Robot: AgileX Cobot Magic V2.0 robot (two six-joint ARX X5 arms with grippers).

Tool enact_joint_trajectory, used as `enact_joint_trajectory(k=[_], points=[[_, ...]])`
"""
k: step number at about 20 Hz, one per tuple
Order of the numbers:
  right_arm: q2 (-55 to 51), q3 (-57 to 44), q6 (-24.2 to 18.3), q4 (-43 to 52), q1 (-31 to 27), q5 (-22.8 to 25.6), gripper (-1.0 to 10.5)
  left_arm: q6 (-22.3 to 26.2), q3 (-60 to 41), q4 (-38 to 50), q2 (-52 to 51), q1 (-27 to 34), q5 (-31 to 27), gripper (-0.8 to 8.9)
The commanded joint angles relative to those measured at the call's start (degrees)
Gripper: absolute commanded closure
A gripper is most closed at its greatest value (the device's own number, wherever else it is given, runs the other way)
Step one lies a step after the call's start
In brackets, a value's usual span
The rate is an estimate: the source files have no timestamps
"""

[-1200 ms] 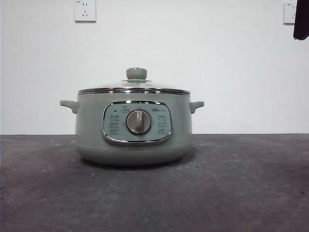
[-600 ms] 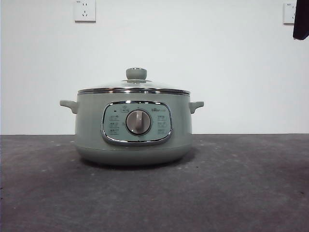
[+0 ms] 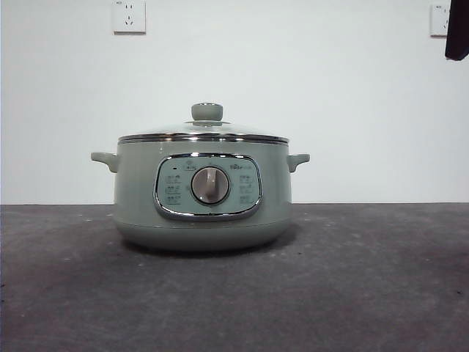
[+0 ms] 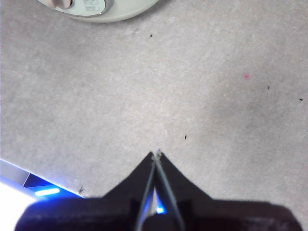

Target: Pick up the potato,open the lid,put the potato in the pot,close the lid

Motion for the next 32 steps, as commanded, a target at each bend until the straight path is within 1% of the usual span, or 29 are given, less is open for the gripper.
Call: enact_joint_trajectory(k=[1,3,5,6,7,8,10,11,13,15,18,20,23,26,32], points=[[-0.55,-0.46,0.57,0.33,-0.46,1.38,9.5,-0.20,-0.61,0.00,0.57,0.11,-0.15,8.17],[-1.40,-0.57,-0.15,0.33,-2.64,1.95,9.5,-0.20,-0.61,0.00,1.16,0.11,-0.17,8.17],[-3.61,-1.77,-4.02,2.29,-5.55,2.27,9.5,-0.20,-0.61,0.00,1.64,0.11,-0.15,8.17],[-5.75,-3.69,-4.76,5.75,-7.67,2.38,9.5,-0.20,-0.61,0.00,1.68,0.11,-0.15,8.17],[-8.63,-6.86,-5.73,11.21,-10.60,2.32,9.5,-0.20,-0.61,0.02,1.70,0.11,-0.15,8.17],[-11.34,-10.36,-5.81,17.00,-13.29,2.32,9.5,-0.20,-0.61,0.00,1.81,0.11,-0.17,8.17],[-17.75,-20.35,-5.55,32.57,-19.52,1.27,9.5,-0.20,-0.61,0.00,2.10,0.11,-0.15,8.17],[-21.77,-26.34,-5.55,40.98,-22.84,-0.42,9.5,-0.20,-0.61,0.00,2.25,0.11,-0.15,8.17],[-28.79,-36.70,-5.57,53.18,-28.35,-4.61,9.5,-0.20,-0.61,0.00,2.25,0.11,-0.17,8.17],[-35.39,-45.18,-5.57,59.76,-33.09,-7.65,9.5,-0.20,-0.61,0.00,2.25,0.11,-0.15,8.17],[-44.00,-52.96,-5.68,60.11,-37.68,-8.44,9.5,-0.20,-0.61,0.00,2.25,0.11,-0.17,8.17],[-48.06,-56.43,-6.84,60.02,-39.76,-8.39,9.5,-0.20,-0.61,0.00,2.25,0.11,-0.17,8.17],[-50.62,-58.77,-8.61,59.91,-41.00,-8.63,9.5,-0.20,-0.61,0.00,2.25,0.11,-0.17,8.17],[-52.15,-60.52,-8.83,59.91,-41.40,-8.55,9.5,-0.20,-0.61,0.00,2.25,0.11,-0.17,8.17],[-53.44,-60.57,-15.69,54.82,-41.72,-8.61,9.5,-0.20,-0.61,0.02,2.25,0.11,-0.15,8.17]])
